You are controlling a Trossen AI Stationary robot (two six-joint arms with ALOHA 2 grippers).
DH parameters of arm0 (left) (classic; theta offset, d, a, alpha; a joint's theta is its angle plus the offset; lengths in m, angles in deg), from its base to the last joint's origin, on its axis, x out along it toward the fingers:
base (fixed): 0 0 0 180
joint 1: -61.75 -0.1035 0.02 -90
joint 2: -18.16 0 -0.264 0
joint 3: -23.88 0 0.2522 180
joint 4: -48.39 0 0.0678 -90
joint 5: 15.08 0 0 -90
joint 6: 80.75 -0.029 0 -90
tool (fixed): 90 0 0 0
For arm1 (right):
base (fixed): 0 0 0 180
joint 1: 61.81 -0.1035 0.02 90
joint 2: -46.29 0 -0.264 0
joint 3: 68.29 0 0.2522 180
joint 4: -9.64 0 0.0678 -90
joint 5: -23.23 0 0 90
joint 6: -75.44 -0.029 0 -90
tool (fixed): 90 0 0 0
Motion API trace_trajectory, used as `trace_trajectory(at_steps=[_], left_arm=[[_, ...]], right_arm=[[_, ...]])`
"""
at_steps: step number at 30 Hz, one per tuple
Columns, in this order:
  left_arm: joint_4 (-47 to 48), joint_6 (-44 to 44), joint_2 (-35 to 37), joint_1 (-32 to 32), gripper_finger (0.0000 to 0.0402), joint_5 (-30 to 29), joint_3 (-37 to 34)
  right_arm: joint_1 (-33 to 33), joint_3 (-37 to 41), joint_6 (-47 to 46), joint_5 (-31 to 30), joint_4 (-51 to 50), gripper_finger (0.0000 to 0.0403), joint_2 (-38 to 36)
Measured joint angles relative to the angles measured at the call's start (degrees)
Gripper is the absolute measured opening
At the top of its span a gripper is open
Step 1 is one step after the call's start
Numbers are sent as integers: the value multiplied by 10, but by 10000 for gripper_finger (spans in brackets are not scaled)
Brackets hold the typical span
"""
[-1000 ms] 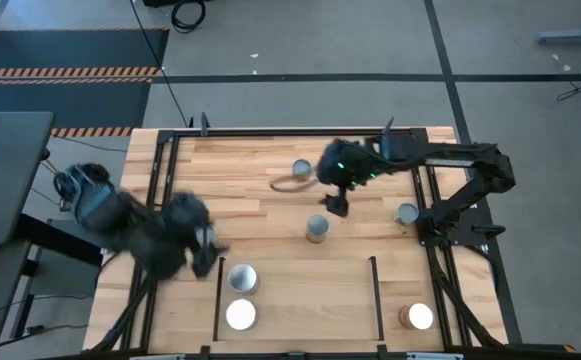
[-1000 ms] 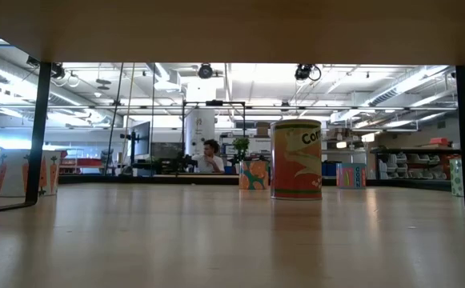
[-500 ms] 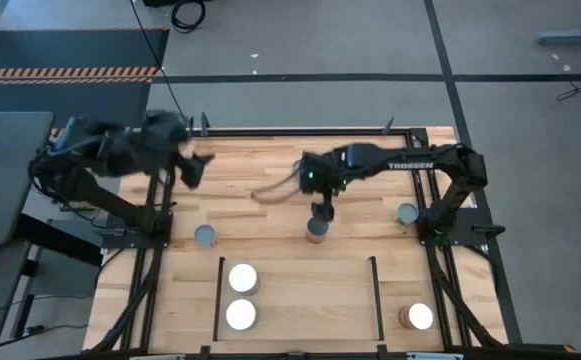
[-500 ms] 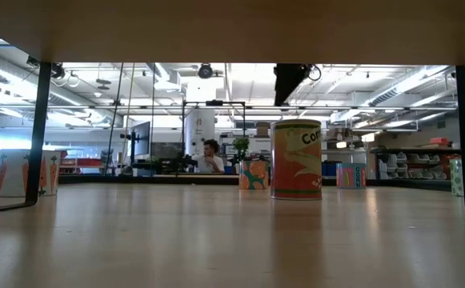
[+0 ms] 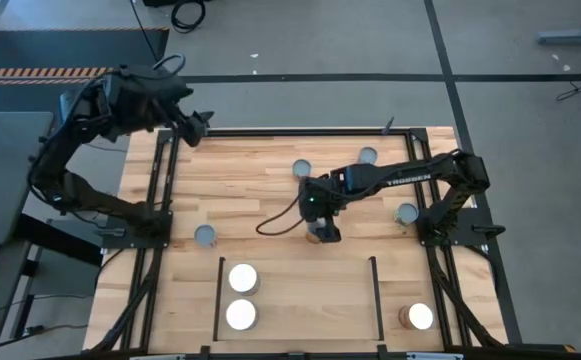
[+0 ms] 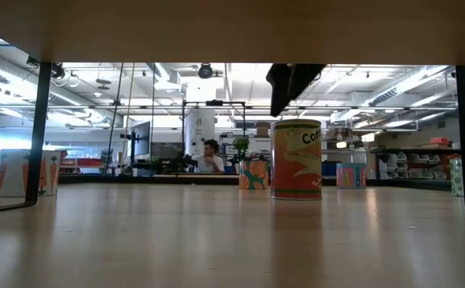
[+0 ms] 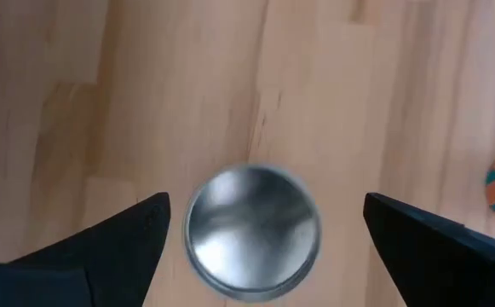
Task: Pick and place cans onto a shelf
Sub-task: Put the top large canned corn on the shelf
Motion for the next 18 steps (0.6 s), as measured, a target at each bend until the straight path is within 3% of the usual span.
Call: trace_trajectory(at_steps=[7, 11, 18], left_arm=[[-11, -34, 0, -53, 364, 35, 0], [-7, -35, 0, -59, 364, 40, 0], [-3, -72, 0, -59, 364, 35, 0]], right_arm=[[-11, 37, 53, -6, 38, 399, 2], [-5, 41, 58, -25, 27, 400, 7], [3, 78, 77, -4, 44, 392, 9]])
